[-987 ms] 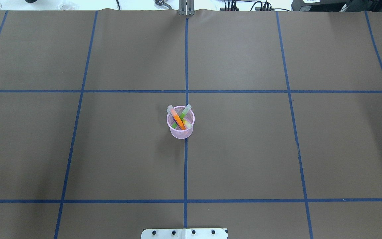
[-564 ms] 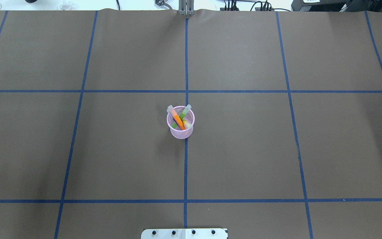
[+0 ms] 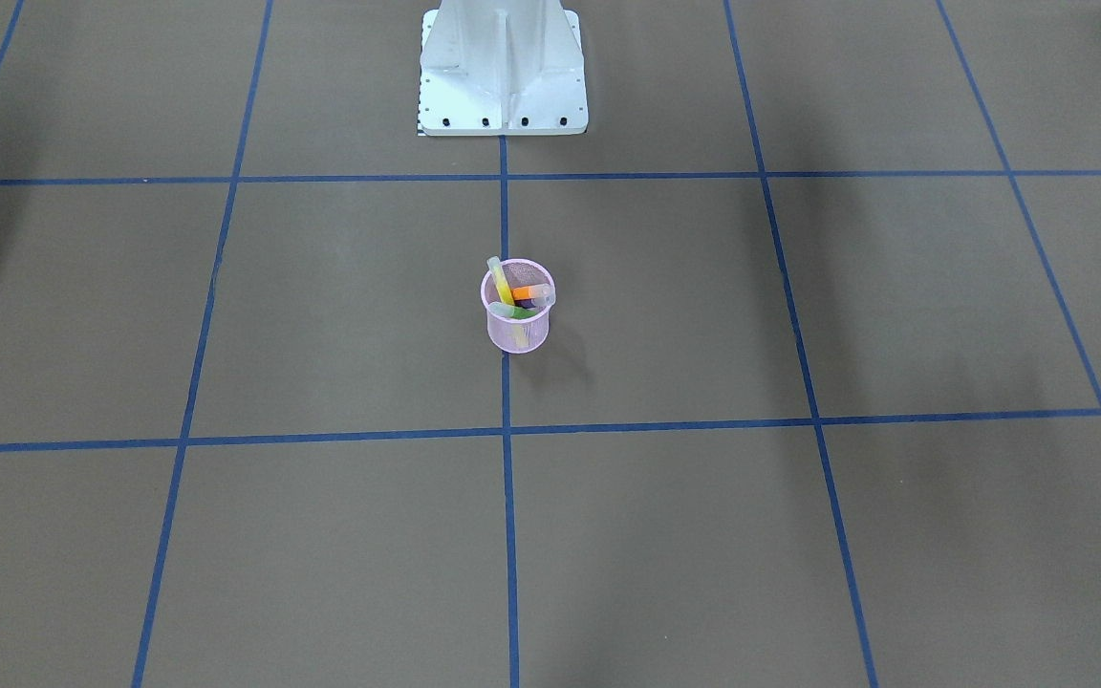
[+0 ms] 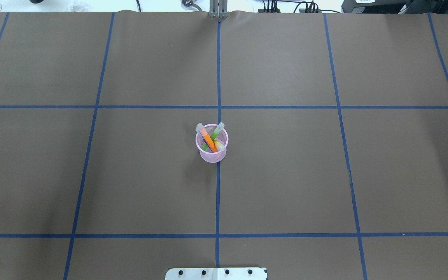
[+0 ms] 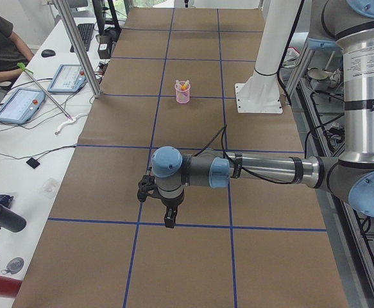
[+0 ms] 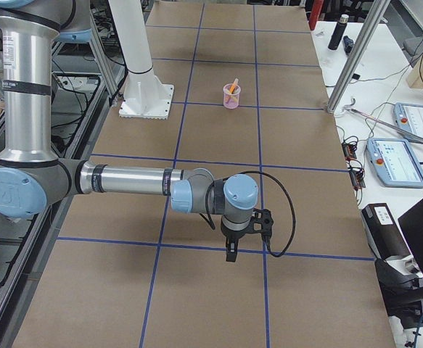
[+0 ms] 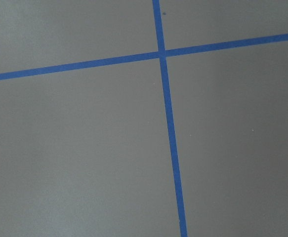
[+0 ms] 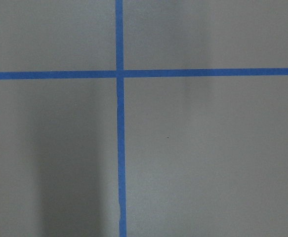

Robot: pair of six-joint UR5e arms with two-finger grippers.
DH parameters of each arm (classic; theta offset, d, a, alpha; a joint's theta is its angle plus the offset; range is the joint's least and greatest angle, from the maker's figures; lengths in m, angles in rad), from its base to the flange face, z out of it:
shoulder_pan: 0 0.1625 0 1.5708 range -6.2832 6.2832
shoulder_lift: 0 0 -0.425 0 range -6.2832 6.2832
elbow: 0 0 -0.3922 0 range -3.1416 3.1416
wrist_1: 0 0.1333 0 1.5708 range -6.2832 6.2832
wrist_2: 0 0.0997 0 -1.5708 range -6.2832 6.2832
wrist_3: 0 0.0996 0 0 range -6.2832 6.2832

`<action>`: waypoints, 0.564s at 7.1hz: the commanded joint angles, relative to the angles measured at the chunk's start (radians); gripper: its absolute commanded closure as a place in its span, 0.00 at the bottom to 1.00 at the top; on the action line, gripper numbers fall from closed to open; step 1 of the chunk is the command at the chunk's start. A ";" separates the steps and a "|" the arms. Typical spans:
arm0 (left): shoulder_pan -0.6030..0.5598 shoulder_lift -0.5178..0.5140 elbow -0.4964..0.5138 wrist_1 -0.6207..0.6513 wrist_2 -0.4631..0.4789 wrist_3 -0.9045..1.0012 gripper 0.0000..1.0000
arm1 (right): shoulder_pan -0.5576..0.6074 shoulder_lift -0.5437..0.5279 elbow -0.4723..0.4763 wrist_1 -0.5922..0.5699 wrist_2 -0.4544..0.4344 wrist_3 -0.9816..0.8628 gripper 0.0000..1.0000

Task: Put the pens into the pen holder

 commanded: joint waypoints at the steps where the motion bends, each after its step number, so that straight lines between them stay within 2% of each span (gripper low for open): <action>1: -0.009 0.020 -0.016 0.000 -0.057 -0.015 0.00 | 0.000 0.002 -0.002 0.000 0.000 0.000 0.00; 4: -0.009 0.021 -0.016 -0.003 -0.044 -0.032 0.00 | 0.000 0.003 -0.005 0.000 -0.005 0.002 0.00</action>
